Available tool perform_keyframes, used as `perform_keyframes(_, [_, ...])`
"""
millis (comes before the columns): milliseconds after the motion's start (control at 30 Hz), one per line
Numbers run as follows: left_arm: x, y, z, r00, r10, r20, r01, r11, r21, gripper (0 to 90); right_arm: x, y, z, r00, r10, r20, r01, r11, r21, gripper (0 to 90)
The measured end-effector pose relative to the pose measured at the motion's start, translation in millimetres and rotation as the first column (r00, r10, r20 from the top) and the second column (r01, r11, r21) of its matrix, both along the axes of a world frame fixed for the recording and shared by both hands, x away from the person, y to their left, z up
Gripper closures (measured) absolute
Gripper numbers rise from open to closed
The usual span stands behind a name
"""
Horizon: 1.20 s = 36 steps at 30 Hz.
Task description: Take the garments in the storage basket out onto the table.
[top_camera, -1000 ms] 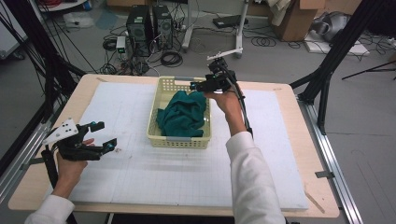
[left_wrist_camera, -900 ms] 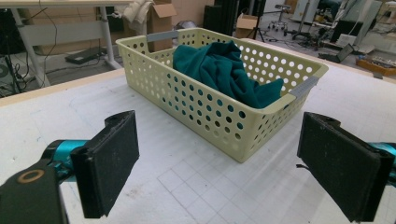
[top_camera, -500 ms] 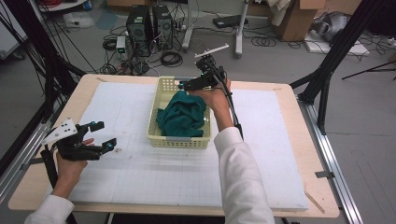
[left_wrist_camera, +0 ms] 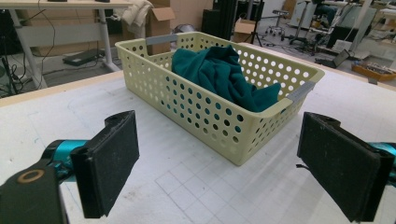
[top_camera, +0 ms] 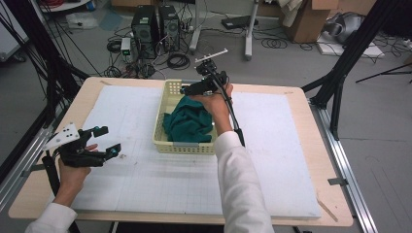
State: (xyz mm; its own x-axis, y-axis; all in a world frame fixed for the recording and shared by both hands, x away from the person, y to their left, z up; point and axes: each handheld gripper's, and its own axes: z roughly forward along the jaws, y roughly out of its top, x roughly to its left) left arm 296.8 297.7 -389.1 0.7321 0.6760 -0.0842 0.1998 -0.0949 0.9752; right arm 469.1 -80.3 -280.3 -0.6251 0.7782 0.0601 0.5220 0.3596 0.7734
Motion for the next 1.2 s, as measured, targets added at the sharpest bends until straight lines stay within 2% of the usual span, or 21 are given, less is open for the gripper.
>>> perform_keyframes(133, [-0.2, 0.4, 0.3, 1.0, -0.002, 0.0, 0.002, 1.0, 0.002, 13.1, 1.5, 4.5, -6.3, 1.0, -0.009, -0.002, 0.009, 1.0, -0.024, 0.4])
perform_keyframes(367, [-0.2, 0.0, 0.2, 1.0, -0.003, 0.0, 0.003, 1.0, -0.001, 13.1, 3.8, 9.6, -19.1, 0.9998, -0.016, -0.014, 0.015, 0.999, -0.037, 0.4])
perform_keyframes(633, [-0.2, -0.6, 0.1, 1.0, -0.005, -0.003, 0.005, 1.0, -0.007, 13.1, 7.7, 11.3, -39.9, 0.9983, -0.034, -0.048, 0.032, 0.998, -0.057, 0.5])
perform_keyframes(700, [-0.2, -0.6, 0.1, 1.0, -0.005, -0.002, 0.005, 1.0, -0.007, 13.1, 9.9, 15.2, -46.9, 0.9973, -0.037, -0.063, 0.032, 0.997, -0.077, 0.4])
perform_keyframes(933, [-0.1, 0.2, 0.2, 0.9999, -0.01, -0.001, 0.01, 0.9999, -0.008, 13.1, 14.0, 25.4, -58.4, 0.997, -0.039, -0.067, 0.033, 0.995, -0.094, 0.4])
perform_keyframes(1067, [0.0, 0.2, 0.1, 0.9999, -0.012, -0.003, 0.012, 0.9998, -0.014, 13.1, 15.6, 30.6, -66.0, 0.9949, -0.064, -0.078, 0.054, 0.991, -0.12, 0.4])
perform_keyframes(1200, [-0.2, -0.1, 0.1, 0.9999, -0.015, -0.003, 0.015, 0.9998, -0.016, 13.1, 17.5, 33.2, -71.2, 0.9933, -0.079, -0.085, 0.069, 0.991, -0.116, 0.4])
